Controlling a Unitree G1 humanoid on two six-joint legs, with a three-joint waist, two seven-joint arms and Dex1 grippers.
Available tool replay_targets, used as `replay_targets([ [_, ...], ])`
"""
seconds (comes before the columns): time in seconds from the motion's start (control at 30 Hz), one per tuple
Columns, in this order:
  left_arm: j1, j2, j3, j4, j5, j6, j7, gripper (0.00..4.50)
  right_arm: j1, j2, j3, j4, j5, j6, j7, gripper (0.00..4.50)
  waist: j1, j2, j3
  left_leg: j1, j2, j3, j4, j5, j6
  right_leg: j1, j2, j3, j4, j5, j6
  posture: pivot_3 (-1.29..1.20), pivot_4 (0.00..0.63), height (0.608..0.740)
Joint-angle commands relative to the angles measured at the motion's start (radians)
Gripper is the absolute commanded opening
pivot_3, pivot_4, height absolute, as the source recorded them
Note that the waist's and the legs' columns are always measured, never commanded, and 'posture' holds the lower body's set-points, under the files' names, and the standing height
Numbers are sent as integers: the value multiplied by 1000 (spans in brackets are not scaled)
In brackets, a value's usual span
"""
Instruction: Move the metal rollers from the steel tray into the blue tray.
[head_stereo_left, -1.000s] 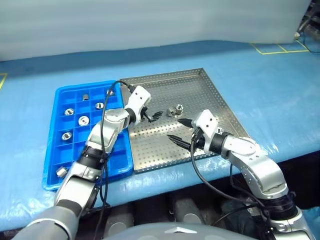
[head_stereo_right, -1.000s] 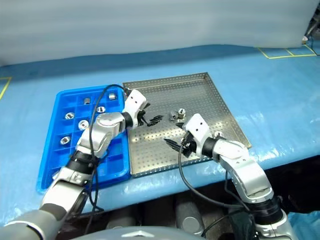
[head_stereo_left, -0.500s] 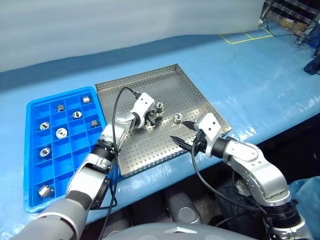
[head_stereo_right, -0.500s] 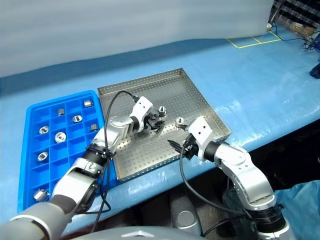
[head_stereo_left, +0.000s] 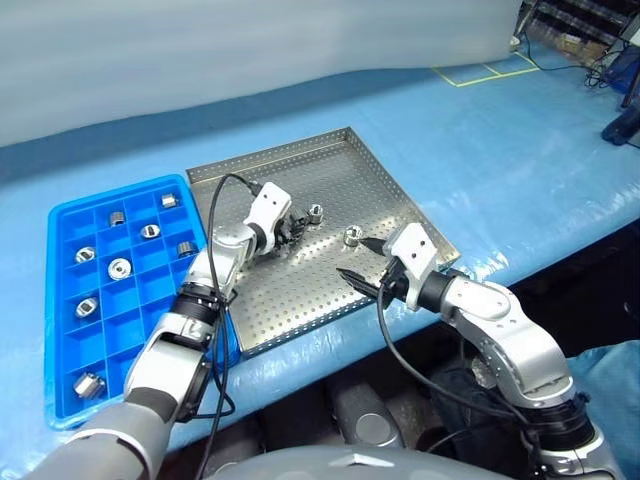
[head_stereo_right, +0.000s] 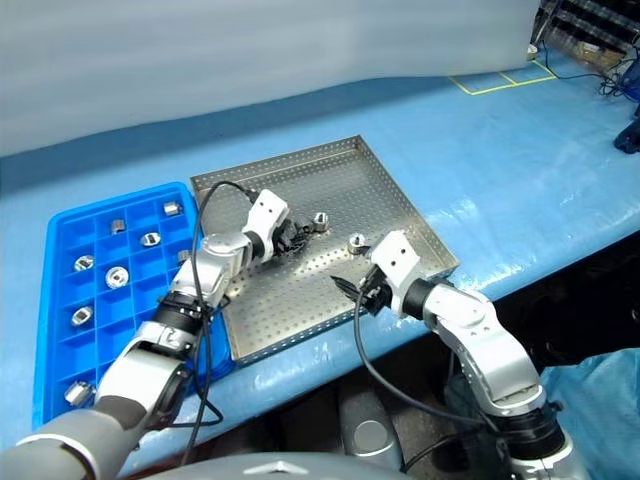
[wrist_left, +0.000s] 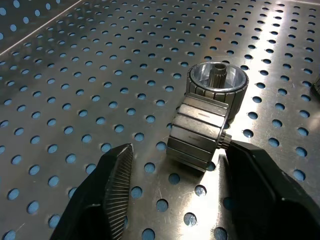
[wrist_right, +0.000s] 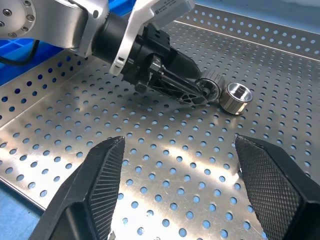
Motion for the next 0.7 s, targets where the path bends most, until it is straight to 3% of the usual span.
replay_targets([
  [0.03,11,-16,9,-67,-19,4,-17,2580,-17,5,-4,0,-5,-28,2,3685,1,0,0,0,0,0,0,0,0,0,0,0,0,0,0,-317,150,740],
  [0.13,21,-20,3,-77,-21,0,-36,2580,-23,8,-2,7,-11,-33,4,3685,1,0,0,0,0,0,0,0,0,0,0,0,0,0,0,-320,150,740],
  [0.23,28,-21,9,-83,-21,-9,-40,1990,-21,8,-2,8,-15,-36,6,3685,0,0,0,0,0,0,0,0,0,0,0,0,0,0,0,-321,150,740],
  [0.3,29,-18,10,-84,-14,-8,-34,1356,-23,8,-2,11,-16,-38,6,3685,1,0,0,0,0,0,0,0,0,0,0,0,0,0,0,-320,150,740],
  [0.63,28,-16,27,-70,-21,-8,-5,1356,-42,16,5,30,-23,-50,10,3685,1,0,0,0,0,0,0,0,0,0,0,1,0,0,1,-309,150,740],
  [0.7,36,-10,30,-92,-39,-3,-36,803,-44,19,6,34,-21,-49,13,3685,1,0,0,0,0,0,0,0,0,0,0,1,0,0,1,-307,150,740],
])
